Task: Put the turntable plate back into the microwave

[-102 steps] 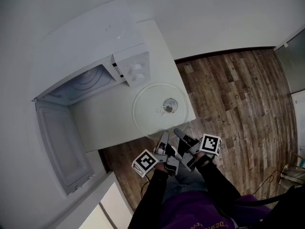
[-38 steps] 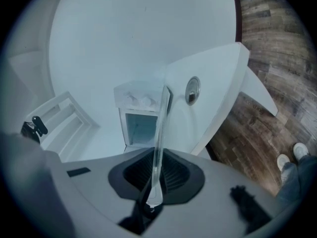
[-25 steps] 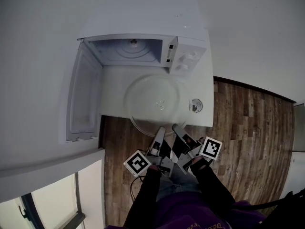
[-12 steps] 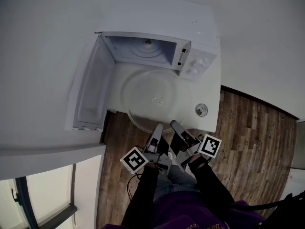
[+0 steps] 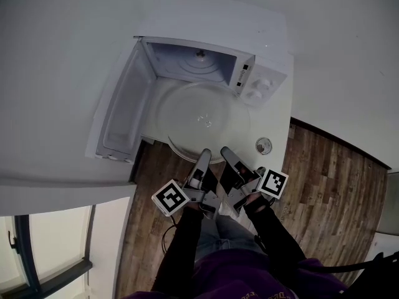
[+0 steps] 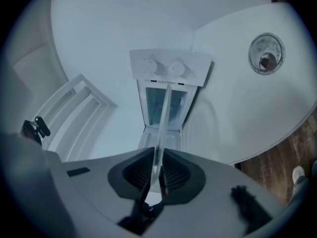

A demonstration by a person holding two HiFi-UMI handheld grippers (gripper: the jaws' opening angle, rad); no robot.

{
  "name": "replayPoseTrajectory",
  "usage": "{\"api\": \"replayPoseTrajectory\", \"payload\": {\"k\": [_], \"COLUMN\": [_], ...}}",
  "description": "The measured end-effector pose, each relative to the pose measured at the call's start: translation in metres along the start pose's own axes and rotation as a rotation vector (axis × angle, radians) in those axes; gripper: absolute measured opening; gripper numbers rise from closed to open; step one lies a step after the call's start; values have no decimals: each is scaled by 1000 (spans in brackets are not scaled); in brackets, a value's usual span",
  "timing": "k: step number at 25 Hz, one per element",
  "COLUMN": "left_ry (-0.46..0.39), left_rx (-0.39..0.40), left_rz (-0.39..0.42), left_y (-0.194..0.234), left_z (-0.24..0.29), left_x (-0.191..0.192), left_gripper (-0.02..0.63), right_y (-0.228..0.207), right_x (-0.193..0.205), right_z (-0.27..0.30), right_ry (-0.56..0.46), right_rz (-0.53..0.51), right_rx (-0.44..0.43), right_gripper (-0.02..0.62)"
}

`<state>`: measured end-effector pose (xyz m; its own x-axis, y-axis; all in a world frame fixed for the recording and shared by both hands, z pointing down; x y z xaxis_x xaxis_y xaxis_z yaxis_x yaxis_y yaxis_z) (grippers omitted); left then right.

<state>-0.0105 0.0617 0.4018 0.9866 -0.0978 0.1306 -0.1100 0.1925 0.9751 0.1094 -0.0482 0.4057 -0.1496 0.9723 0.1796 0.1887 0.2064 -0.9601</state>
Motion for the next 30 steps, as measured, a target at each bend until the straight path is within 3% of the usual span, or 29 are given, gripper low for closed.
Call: {"api": "replayPoseTrajectory", "payload": {"k": [12,30], "left_ry": [-35,33], "left_rx": [29,32], "left_rz": [-7,-2], "left_y": [-6,9], "left_z": [22,64], "left_x": [-27,-79], "left_gripper": [50,52], "right_y": [-5,-31], "right_x": [-17,-33], "right_z": [35,84], "right_ry": [14,-50], "right_rz": [-26,-45], "right_rx": [-32,-2], "right_gripper": [54,55]}}
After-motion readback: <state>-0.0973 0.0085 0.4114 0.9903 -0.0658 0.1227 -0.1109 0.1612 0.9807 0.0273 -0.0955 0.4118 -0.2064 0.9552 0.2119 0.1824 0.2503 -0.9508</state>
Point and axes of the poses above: the fingertips, and each gripper's own axes: z forward along the fingers, y to its left, x out of its underside, the point moved 8 cm from there along -z, backward along the fingers, and after that the axes turned 13 degrees about -x, right-handed, at the moved point
